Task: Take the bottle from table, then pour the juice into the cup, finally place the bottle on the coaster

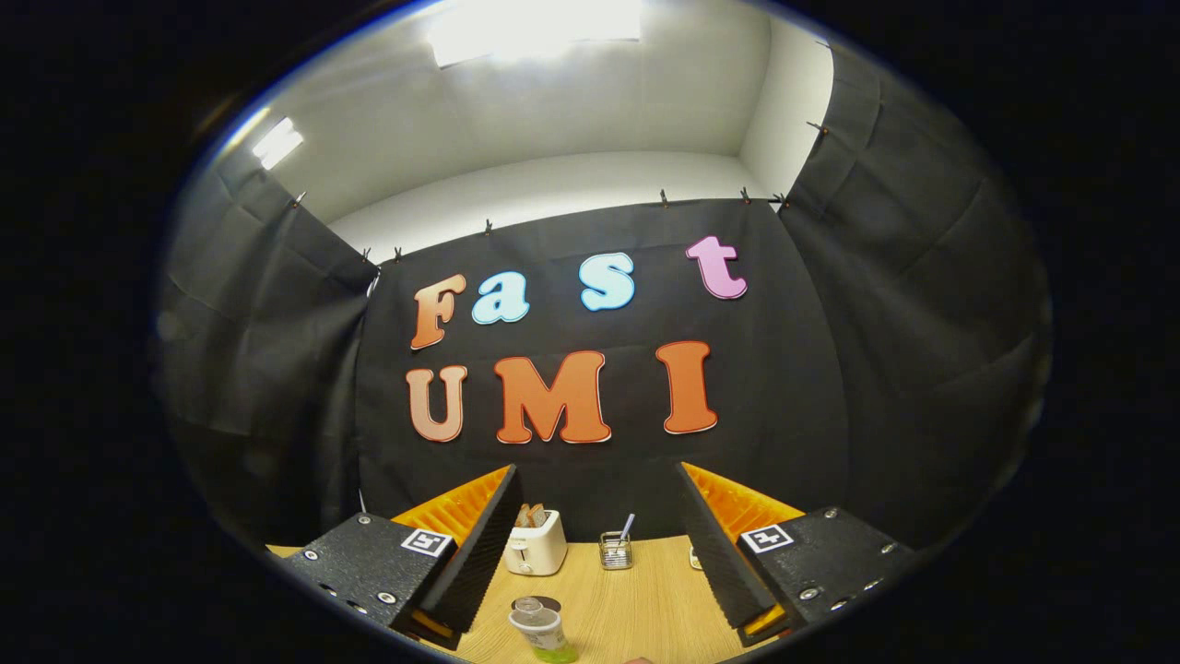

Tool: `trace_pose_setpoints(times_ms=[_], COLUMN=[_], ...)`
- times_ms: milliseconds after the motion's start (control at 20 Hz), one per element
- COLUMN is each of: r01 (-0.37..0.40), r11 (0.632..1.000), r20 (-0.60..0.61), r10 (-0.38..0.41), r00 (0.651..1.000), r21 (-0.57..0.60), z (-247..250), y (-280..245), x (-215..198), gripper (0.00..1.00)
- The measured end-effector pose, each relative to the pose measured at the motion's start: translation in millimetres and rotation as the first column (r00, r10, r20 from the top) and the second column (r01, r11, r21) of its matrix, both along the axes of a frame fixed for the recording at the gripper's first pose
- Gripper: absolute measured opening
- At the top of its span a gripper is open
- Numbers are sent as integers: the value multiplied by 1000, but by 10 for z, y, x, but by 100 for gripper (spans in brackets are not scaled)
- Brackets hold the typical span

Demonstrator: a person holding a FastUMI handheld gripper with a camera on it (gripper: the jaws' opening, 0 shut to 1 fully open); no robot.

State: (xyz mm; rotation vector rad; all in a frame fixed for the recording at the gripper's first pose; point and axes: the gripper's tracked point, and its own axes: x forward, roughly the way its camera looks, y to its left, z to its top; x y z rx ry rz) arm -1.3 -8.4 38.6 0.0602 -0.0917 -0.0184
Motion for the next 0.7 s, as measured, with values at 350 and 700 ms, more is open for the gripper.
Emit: trace_pose_setpoints(times_ms=[350, 700], r01=[-25, -33], r11=[1000, 999], r20=[-13, -15], r10=[25, 33], r00=[1000, 999], r21=[-1, -11], z=[-95, -80], y=[181, 262], x=[66, 66], gripper=[98, 98])
